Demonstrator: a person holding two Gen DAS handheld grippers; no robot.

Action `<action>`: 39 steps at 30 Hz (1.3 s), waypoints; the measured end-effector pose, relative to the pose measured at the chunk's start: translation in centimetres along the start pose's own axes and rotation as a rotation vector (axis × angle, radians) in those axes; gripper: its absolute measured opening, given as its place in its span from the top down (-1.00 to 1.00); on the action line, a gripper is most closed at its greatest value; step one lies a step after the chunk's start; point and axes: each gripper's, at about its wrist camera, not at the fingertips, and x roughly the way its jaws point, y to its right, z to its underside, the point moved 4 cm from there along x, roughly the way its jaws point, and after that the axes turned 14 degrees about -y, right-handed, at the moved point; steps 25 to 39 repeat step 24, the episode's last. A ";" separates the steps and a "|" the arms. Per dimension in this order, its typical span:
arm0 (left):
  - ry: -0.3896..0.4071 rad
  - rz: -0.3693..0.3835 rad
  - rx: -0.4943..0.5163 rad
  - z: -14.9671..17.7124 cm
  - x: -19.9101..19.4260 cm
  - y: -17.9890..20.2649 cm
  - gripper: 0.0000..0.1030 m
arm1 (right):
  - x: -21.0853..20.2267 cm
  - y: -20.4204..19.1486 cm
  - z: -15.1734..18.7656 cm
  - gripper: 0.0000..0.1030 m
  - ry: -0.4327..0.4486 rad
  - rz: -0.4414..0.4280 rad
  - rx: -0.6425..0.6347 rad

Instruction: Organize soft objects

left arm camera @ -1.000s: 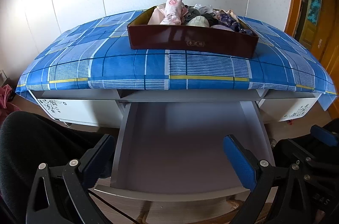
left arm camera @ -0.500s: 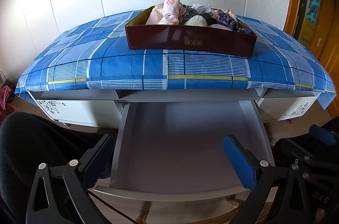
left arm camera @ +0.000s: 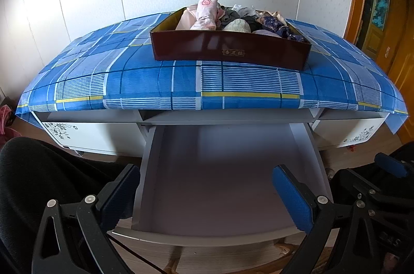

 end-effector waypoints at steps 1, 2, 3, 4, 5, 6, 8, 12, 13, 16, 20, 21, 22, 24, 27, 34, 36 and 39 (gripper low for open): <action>-0.001 0.001 0.003 0.0 0.0 0.1 -0.99 | 0.0 0.0 0.0 -0.68 -0.001 0.000 0.000; -0.003 0.003 0.006 0.0 0.1 0.1 -0.99 | 0.1 0.0 0.0 -0.68 -0.003 0.000 0.001; -0.003 0.004 0.009 0.0 0.1 0.2 -0.99 | 0.1 0.0 0.0 -0.68 -0.004 -0.001 0.002; -0.002 0.004 0.011 -0.1 0.1 0.2 -0.99 | 0.1 0.1 0.0 -0.68 -0.005 -0.002 0.004; 0.000 0.005 0.013 -0.1 0.0 0.3 -0.99 | 0.1 0.1 0.0 -0.68 -0.006 -0.001 0.006; 0.000 0.006 0.014 0.0 0.0 0.3 -0.99 | 0.2 0.1 0.0 -0.68 -0.008 -0.002 0.008; 0.001 0.006 0.015 0.0 0.0 0.3 -0.99 | 0.2 0.2 0.0 -0.68 -0.009 -0.004 0.012; 0.001 0.007 0.013 0.0 0.0 0.3 -0.99 | 0.2 0.2 0.0 -0.68 -0.011 -0.004 0.015; 0.001 0.007 0.013 0.0 0.0 0.3 -0.99 | 0.2 0.2 0.0 -0.68 -0.011 -0.004 0.014; 0.002 0.010 0.014 0.0 -0.1 0.3 -0.99 | 0.2 0.2 0.0 -0.68 -0.012 -0.006 0.016; 0.011 0.016 0.019 0.1 -0.3 0.4 -0.99 | 0.3 0.2 0.0 -0.68 -0.016 -0.007 0.017; 0.015 0.018 0.020 0.1 -0.3 0.5 -0.99 | 0.4 0.2 0.0 -0.68 -0.018 -0.007 0.018; 0.016 0.020 0.022 0.0 -0.3 0.5 -0.99 | 0.4 0.3 0.0 -0.68 -0.020 -0.008 0.019; 0.010 0.022 0.026 0.0 -0.2 0.6 -0.99 | 0.5 0.3 0.0 -0.68 -0.022 -0.012 0.023; 0.010 0.022 0.026 0.0 -0.2 0.6 -0.99 | 0.5 0.3 0.0 -0.68 -0.022 -0.012 0.023; 0.010 0.022 0.026 0.0 -0.2 0.6 -0.99 | 0.5 0.3 0.0 -0.68 -0.022 -0.012 0.023; 0.010 0.022 0.026 0.0 -0.2 0.6 -0.99 | 0.5 0.3 0.0 -0.68 -0.022 -0.012 0.023; 0.010 0.022 0.026 0.0 -0.2 0.6 -0.99 | 0.5 0.3 0.0 -0.68 -0.022 -0.012 0.023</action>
